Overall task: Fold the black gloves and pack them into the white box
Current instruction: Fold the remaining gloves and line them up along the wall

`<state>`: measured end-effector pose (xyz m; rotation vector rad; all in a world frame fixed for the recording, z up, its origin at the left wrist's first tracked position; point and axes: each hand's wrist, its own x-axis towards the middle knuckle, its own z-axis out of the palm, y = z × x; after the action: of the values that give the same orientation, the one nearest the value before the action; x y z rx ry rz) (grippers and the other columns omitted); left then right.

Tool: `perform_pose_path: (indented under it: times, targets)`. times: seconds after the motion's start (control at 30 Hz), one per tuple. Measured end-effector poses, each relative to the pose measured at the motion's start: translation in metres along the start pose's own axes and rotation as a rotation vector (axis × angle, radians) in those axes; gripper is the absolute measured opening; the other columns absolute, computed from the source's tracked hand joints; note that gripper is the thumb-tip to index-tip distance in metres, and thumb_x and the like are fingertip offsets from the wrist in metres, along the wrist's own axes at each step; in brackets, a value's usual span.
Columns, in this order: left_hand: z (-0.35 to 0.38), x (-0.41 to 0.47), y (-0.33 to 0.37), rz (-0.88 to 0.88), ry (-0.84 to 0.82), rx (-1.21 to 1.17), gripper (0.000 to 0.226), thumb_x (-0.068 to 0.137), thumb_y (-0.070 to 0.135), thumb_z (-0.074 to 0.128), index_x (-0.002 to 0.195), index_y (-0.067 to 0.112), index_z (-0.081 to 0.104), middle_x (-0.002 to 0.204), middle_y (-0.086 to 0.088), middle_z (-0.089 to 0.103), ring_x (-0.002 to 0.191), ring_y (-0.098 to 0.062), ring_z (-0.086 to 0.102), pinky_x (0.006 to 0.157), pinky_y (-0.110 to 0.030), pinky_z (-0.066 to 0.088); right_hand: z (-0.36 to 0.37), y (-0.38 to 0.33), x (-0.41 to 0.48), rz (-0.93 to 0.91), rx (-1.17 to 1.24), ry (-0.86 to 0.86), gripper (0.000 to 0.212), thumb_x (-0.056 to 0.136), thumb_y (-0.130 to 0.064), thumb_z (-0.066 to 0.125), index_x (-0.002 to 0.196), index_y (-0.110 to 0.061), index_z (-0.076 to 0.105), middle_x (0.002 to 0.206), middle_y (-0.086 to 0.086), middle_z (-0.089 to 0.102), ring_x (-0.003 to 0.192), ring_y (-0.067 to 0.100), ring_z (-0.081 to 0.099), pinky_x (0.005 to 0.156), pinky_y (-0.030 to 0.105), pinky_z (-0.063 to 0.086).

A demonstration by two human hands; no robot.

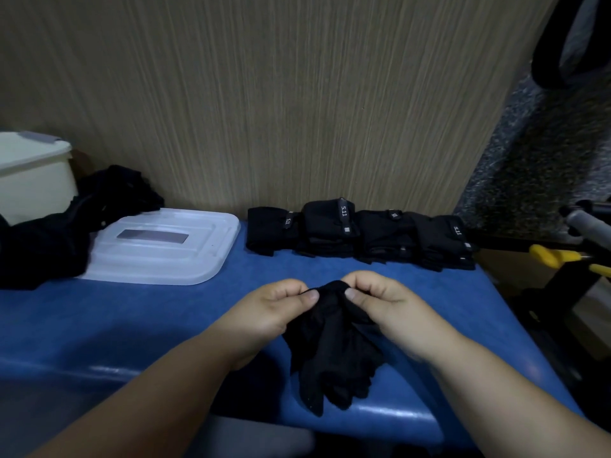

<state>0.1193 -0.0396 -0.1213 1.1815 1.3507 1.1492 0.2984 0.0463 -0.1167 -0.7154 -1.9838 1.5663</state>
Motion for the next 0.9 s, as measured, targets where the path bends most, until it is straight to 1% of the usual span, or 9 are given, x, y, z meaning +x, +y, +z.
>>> perform_pose_path:
  times: [0.13, 0.23, 0.33, 0.43, 0.53, 0.63, 0.73, 0.8, 0.9]
  targets:
    - [-0.001, 0.0, 0.002, 0.003, -0.017, -0.018, 0.024, 0.086, 0.036, 0.065, 0.07, 0.019, 0.058, 0.07, -0.004, 0.05, 0.07, -0.018, 0.044, 0.067, -0.029, 0.034, 0.0, -0.002, -0.001, 0.01, 0.105, -0.034, 0.02, 0.069, -0.033, 0.062, 0.072, -0.013, 0.059, 0.075, 0.009, 0.045, 0.073, 0.021, 0.04, 0.07, 0.035, 0.03]
    - [0.002, -0.001, 0.002, 0.004, -0.029, -0.03, 0.028, 0.08, 0.042, 0.068, 0.073, 0.017, 0.058, 0.071, -0.005, 0.05, 0.069, -0.017, 0.045, 0.066, -0.028, 0.036, 0.0, -0.002, -0.002, 0.042, 0.076, -0.048, 0.025, 0.069, -0.035, 0.066, 0.071, -0.012, 0.058, 0.075, 0.008, 0.045, 0.075, 0.02, 0.042, 0.071, 0.033, 0.032]
    - [0.004, 0.0, 0.001, 0.01, -0.053, -0.037, 0.02, 0.083, 0.038, 0.063, 0.073, 0.022, 0.06, 0.075, -0.003, 0.053, 0.074, -0.016, 0.048, 0.071, -0.029, 0.039, 0.002, -0.001, -0.001, 0.122, 0.038, -0.022, 0.027, 0.068, -0.039, 0.072, 0.068, -0.014, 0.06, 0.069, 0.002, 0.054, 0.069, 0.014, 0.049, 0.067, 0.028, 0.037]
    - [0.007, 0.0, 0.002, -0.004, -0.028, -0.013, 0.014, 0.093, 0.024, 0.06, 0.08, 0.018, 0.058, 0.072, -0.001, 0.056, 0.065, -0.01, 0.052, 0.061, -0.02, 0.042, 0.002, 0.001, 0.001, 0.164, -0.024, 0.01, 0.042, 0.062, -0.054, 0.077, 0.068, -0.016, 0.062, 0.068, 0.007, 0.051, 0.066, 0.021, 0.045, 0.061, 0.031, 0.034]
    - [0.009, 0.002, -0.001, -0.012, 0.018, 0.007, 0.012, 0.087, 0.03, 0.066, 0.086, 0.024, 0.056, 0.085, -0.002, 0.061, 0.075, -0.018, 0.057, 0.069, -0.033, 0.047, 0.002, -0.001, 0.001, 0.15, 0.018, 0.035, 0.037, 0.069, -0.043, 0.077, 0.066, -0.012, 0.057, 0.063, 0.009, 0.048, 0.055, 0.015, 0.044, 0.051, 0.023, 0.033]
    - [0.012, 0.004, -0.003, -0.067, 0.121, -0.093, 0.046, 0.074, 0.044, 0.074, 0.111, 0.038, 0.048, 0.117, 0.004, 0.061, 0.104, -0.017, 0.064, 0.094, -0.041, 0.051, 0.002, -0.001, 0.002, 0.081, 0.129, 0.106, 0.022, 0.073, -0.029, 0.075, 0.062, -0.018, 0.059, 0.068, 0.012, 0.047, 0.06, 0.02, 0.041, 0.055, 0.029, 0.031]
    - [0.012, 0.002, 0.004, -0.195, 0.097, -0.194, 0.073, 0.068, 0.04, 0.078, 0.129, 0.026, 0.039, 0.116, -0.006, 0.065, 0.096, -0.019, 0.07, 0.088, -0.036, 0.055, 0.0, 0.002, 0.005, 0.016, 0.219, 0.204, 0.019, 0.072, -0.023, 0.069, 0.057, -0.023, 0.057, 0.074, 0.013, 0.046, 0.068, 0.022, 0.039, 0.06, 0.031, 0.032]
    - [0.011, 0.001, 0.006, -0.217, 0.033, -0.168, 0.061, 0.07, 0.032, 0.078, 0.122, 0.015, 0.051, 0.106, -0.008, 0.071, 0.09, -0.018, 0.071, 0.077, -0.03, 0.056, -0.002, 0.003, 0.007, -0.006, 0.293, 0.249, 0.021, 0.075, -0.013, 0.068, 0.059, -0.021, 0.056, 0.078, 0.014, 0.05, 0.072, 0.022, 0.042, 0.064, 0.029, 0.038]
    - [0.014, 0.0, 0.007, -0.18, 0.018, -0.147, 0.016, 0.088, 0.008, 0.064, 0.105, 0.008, 0.064, 0.091, -0.008, 0.074, 0.081, -0.019, 0.07, 0.069, -0.027, 0.054, -0.01, 0.0, 0.005, 0.038, 0.384, 0.235, 0.026, 0.077, 0.01, 0.06, 0.073, -0.013, 0.052, 0.079, 0.003, 0.064, 0.078, 0.016, 0.055, 0.067, 0.022, 0.046]
